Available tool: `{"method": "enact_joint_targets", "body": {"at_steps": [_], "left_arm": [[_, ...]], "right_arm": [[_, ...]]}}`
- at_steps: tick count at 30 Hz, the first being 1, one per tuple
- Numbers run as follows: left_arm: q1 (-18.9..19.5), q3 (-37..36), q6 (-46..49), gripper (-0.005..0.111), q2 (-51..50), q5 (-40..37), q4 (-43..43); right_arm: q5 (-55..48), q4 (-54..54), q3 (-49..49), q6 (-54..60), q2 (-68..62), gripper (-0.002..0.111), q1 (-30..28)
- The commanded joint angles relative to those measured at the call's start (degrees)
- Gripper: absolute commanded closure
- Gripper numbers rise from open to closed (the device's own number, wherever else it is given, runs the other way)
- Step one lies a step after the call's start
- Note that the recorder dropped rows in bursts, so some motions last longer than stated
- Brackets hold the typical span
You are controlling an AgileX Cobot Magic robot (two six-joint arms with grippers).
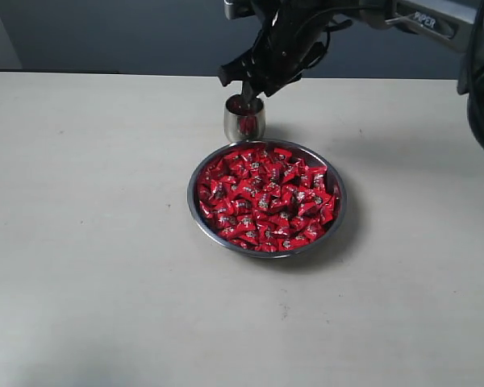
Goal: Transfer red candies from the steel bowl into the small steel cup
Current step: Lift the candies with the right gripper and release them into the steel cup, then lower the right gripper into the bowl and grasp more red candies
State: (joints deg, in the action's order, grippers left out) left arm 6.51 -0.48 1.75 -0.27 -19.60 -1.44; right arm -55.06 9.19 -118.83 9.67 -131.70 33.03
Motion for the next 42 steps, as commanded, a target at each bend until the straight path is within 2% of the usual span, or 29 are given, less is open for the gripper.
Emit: {"method": "enact_joint_targets", "body": {"at_steps": [1,5,10,16,22,28,40,42], "left_arm": [[-0.3,0.5,-0.1,0.106,0.3,0.3,-0.1],[-0.3,0.5,-0.1,0.106,0.3,0.3,-0.1],[-0.3,0.5,-0.1,0.106,0.3,0.3,-0.1],[-0.3,0.5,-0.1,0.106,0.3,0.3,-0.1],[-0.3,0.5,-0.1,0.106,0.3,0.3,-0.1],[-0.3,0.5,-0.1,0.106,0.3,0.3,-0.1],[-0.3,0.5,-0.1,0.106,0.3,0.3,-0.1],[-0.3,0.5,-0.1,0.106,0.3,0.3,-0.1]], "right_arm": [[-10.2,0.4,1.1,0.8,3.4,0.069,-0.2],[-10.3,0.4,9.2,1.5,6.1,0.069,0.5],[-1.8,0.0,23.0,3.5,11.2,0.069,3.1],[1.7,-0.5,30.5,3.6,14.2,0.069,6.7],[3.9,-5.0,31.7,3.5,12.6,0.069,9.9],[5.5,-11.3,31.7,-3.4,11.2,0.069,10.4],[5.6,-7.5,31.7,-3.9,8.5,0.069,10.4],[5.6,-8.1,31.7,-3.9,8.5,0.083,10.4]]}}
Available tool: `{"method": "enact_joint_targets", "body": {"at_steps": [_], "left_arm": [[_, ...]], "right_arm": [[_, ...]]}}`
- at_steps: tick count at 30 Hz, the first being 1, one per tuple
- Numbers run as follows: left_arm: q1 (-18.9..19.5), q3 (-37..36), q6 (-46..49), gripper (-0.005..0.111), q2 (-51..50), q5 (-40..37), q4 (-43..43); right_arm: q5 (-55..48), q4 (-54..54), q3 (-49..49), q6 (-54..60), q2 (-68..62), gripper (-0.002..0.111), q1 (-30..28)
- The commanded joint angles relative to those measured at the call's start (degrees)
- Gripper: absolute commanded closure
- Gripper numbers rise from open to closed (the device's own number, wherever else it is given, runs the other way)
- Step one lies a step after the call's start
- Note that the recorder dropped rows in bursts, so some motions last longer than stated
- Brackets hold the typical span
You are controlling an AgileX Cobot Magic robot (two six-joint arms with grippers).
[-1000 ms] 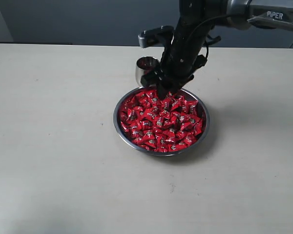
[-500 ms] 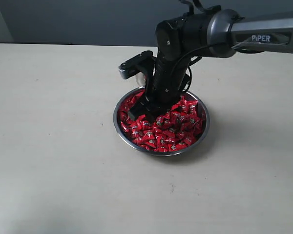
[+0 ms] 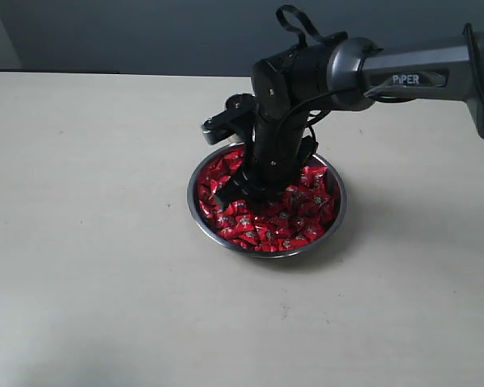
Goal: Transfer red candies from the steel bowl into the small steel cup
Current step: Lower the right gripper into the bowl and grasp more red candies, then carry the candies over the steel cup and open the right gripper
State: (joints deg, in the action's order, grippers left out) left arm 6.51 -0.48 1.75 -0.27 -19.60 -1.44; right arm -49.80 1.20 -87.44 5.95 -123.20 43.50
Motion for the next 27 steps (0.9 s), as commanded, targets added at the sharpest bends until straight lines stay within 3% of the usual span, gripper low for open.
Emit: {"method": "enact_joint_targets", "body": {"at_steps": [1,3,17,27], "left_arm": [[-0.3,0.5,-0.1,0.106,0.3,0.3,-0.1],[-0.3,0.5,-0.1,0.106,0.3,0.3,-0.1],[-0.3,0.5,-0.1,0.106,0.3,0.4,-0.1],[-0.3,0.5,-0.1,0.106,0.3,0.4,-0.1]], "right_arm": [[0.4,-0.7,0.3,-0.2,0.0,0.092,-0.1],[0.5,-1.2,0.3,-0.2,0.0,0.109,-0.1],[1.4,-1.2,0.3,0.0,9.5,0.108,-0.1],[11.5,-3.6,-3.4,0.0,10.8,0.108,-0.4]]}}
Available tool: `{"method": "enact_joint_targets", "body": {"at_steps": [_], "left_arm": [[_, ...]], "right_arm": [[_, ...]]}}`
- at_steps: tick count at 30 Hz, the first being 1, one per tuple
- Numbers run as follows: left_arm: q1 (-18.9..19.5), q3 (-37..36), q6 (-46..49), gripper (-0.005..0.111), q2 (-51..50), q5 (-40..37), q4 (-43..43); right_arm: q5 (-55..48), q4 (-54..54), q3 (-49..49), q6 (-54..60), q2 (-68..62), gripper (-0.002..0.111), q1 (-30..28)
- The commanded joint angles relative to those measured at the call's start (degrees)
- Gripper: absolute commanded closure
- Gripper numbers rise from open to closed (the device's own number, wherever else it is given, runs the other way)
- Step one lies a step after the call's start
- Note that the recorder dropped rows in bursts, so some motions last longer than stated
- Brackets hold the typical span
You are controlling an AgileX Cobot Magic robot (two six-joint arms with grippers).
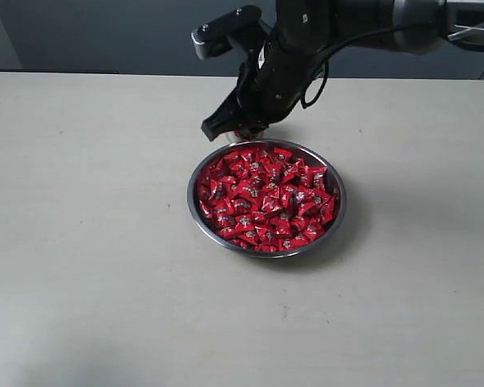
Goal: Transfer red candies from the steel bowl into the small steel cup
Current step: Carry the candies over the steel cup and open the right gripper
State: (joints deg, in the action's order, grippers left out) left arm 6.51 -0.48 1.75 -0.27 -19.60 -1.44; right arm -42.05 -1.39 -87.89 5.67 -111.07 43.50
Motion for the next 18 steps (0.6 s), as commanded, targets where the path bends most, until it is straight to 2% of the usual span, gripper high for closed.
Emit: {"method": "enact_joint_targets", "body": {"at_steps": [1,12,18], "left_arm": [[-0.3,0.5,-0.1,0.106,0.3,0.4,-0.1],[-0.3,0.5,-0.1,0.106,0.3,0.4,-0.1],[-0.3,0.5,-0.1,0.106,0.3,0.4,-0.1]], "right_arm": [[3.8,-0.6,-4.2,0.3,-2.1,0.108,-0.7],[0.4,5.6,-23.3,0.3,-17.9,0.108,-7.5],[0.2,7.5,-28.6,0.3,-23.9,0.108,-9.5]]}}
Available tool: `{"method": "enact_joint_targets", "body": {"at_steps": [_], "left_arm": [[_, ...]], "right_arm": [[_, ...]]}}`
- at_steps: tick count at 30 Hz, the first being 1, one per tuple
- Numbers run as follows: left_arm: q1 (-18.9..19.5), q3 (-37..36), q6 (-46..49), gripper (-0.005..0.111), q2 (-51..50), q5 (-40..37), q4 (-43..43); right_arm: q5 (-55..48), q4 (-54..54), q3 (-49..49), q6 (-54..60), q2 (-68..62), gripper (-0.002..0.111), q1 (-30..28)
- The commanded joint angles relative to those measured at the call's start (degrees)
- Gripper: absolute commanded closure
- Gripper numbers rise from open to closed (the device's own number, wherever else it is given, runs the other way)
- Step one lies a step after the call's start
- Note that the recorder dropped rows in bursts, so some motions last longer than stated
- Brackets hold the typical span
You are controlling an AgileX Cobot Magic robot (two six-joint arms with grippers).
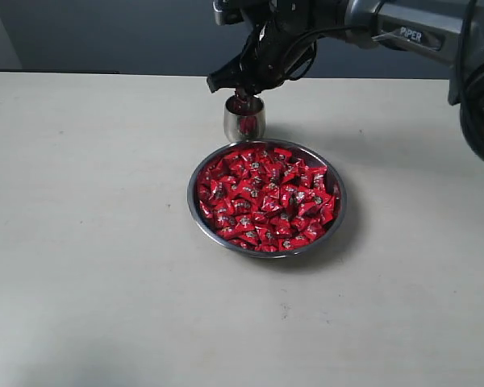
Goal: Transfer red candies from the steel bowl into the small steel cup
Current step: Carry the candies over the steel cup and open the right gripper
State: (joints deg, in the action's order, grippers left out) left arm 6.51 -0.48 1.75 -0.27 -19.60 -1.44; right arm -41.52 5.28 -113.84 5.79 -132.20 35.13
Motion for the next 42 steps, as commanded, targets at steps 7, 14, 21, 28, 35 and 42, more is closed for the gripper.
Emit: {"method": "enact_joint_targets", "body": {"at_steps": [7,14,21,28,35,42], "left_arm": [[-0.3,0.5,-0.1,0.106,0.3,0.4,-0.1],[-0.3,0.5,-0.1,0.106,0.3,0.4,-0.1],[-0.3,0.5,-0.1,0.106,0.3,0.4,-0.1],[-0.3,0.5,-0.1,0.106,0.3,0.4,-0.1],[-0.3,0.5,-0.1,0.106,0.3,0.4,-0.1],[-0.3,0.5,-0.1,0.106,0.3,0.4,-0.1]], "right_arm": [[0.3,0.7,-4.1,0.2,-5.1,0.108,-1.1],[0.0,0.2,-4.1,0.2,-4.5,0.090,-1.1],[-1.8,-1.9,-4.1,0.2,-2.3,0.065,-1.1],[-7.1,-2.4,-4.1,0.0,2.2,0.069,-1.1],[-19.7,-2.1,-1.3,1.4,6.1,0.069,-1.1],[-13.3,-0.7,15.1,3.5,13.8,0.069,-0.6]]}}
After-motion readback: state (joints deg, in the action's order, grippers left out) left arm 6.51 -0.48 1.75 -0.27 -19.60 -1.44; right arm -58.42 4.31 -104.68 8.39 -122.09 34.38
